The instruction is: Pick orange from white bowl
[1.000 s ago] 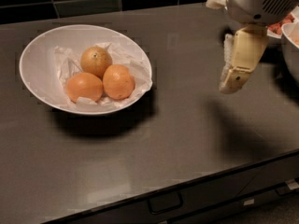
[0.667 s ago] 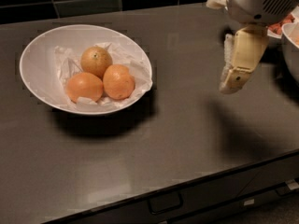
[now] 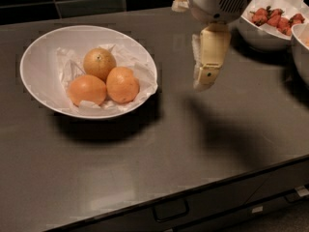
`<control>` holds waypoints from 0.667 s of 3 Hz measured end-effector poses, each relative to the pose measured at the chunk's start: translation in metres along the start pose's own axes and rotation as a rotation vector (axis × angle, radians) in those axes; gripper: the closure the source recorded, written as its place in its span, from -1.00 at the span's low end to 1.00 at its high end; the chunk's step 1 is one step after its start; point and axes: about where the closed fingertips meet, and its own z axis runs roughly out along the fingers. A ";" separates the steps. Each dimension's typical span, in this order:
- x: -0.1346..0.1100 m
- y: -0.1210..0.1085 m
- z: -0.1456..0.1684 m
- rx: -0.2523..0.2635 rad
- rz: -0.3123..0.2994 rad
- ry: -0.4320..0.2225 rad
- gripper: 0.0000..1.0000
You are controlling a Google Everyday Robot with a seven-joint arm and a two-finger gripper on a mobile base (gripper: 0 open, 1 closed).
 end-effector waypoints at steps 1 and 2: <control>0.000 0.000 0.000 0.000 0.000 0.000 -1.00; -0.006 -0.012 0.005 0.003 -0.015 -0.011 -1.00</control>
Offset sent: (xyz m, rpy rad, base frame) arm 0.0227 0.0146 -0.0064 -0.0002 0.0232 0.0390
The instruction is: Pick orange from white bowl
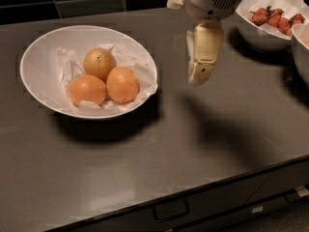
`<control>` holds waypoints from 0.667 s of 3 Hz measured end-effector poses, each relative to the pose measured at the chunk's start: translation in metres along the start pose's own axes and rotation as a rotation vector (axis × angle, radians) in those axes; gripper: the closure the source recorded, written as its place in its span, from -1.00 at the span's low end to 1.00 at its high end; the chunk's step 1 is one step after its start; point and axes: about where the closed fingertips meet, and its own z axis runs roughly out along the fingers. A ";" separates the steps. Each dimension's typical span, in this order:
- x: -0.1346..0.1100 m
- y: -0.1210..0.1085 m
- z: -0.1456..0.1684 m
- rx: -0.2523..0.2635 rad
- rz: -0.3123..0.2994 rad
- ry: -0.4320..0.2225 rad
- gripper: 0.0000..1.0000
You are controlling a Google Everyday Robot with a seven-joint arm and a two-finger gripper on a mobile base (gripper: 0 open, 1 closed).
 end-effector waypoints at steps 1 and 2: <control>-0.012 -0.021 0.016 -0.015 -0.050 -0.027 -1.00; -0.025 -0.042 0.036 -0.035 -0.095 -0.055 -1.00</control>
Offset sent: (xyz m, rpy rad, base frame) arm 0.0470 0.0391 -0.0198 0.0039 0.0462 0.1346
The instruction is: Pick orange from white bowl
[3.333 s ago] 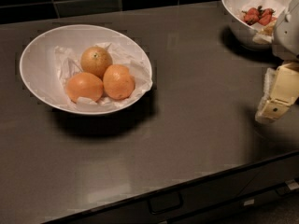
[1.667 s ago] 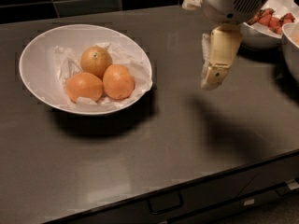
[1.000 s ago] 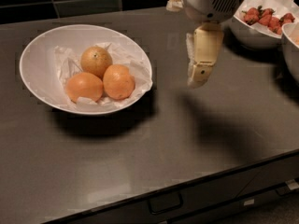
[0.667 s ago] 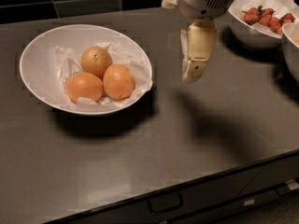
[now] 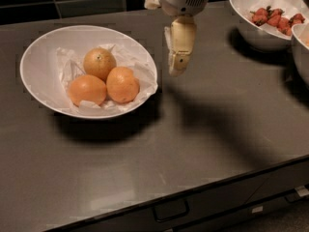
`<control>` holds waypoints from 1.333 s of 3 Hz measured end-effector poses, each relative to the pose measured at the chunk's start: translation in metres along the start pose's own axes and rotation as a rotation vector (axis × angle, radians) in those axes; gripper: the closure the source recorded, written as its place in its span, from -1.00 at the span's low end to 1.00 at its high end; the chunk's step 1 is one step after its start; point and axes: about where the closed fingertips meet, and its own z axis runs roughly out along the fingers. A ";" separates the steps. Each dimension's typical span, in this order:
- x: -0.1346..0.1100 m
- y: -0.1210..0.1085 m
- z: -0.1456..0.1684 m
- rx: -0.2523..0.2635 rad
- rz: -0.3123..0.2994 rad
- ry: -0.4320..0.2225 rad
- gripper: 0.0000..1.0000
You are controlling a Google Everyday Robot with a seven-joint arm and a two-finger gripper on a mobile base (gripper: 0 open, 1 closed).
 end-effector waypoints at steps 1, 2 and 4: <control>0.000 0.000 0.000 0.000 0.000 0.000 -1.00; -0.016 -0.013 0.001 0.005 -0.063 -0.001 -1.00; -0.063 -0.040 0.011 -0.004 -0.296 -0.048 -1.00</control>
Offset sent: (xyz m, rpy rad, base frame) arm 0.0120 0.0408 0.0151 -0.0532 -0.0358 0.1515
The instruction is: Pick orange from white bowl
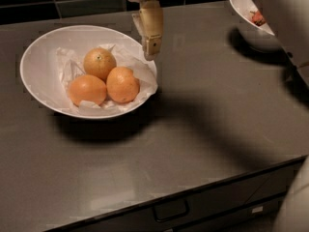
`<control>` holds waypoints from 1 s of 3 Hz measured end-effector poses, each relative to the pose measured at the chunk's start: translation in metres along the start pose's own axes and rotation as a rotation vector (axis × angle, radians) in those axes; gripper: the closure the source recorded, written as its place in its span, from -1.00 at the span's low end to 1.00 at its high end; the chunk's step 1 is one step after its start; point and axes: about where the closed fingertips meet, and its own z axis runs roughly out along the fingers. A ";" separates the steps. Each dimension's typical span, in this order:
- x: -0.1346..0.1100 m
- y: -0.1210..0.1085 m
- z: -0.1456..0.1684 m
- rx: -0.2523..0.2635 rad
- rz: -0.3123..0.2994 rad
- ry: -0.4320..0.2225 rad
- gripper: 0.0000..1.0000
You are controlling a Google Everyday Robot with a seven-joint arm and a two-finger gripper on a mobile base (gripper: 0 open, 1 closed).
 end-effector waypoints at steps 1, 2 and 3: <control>-0.010 -0.010 0.003 0.002 -0.066 -0.019 -1.00; -0.015 -0.016 0.005 0.005 -0.101 -0.029 -1.00; -0.015 -0.016 0.005 0.005 -0.102 -0.029 -1.00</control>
Offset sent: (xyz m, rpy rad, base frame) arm -0.0035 0.0177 0.0000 -0.0418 0.0160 0.1527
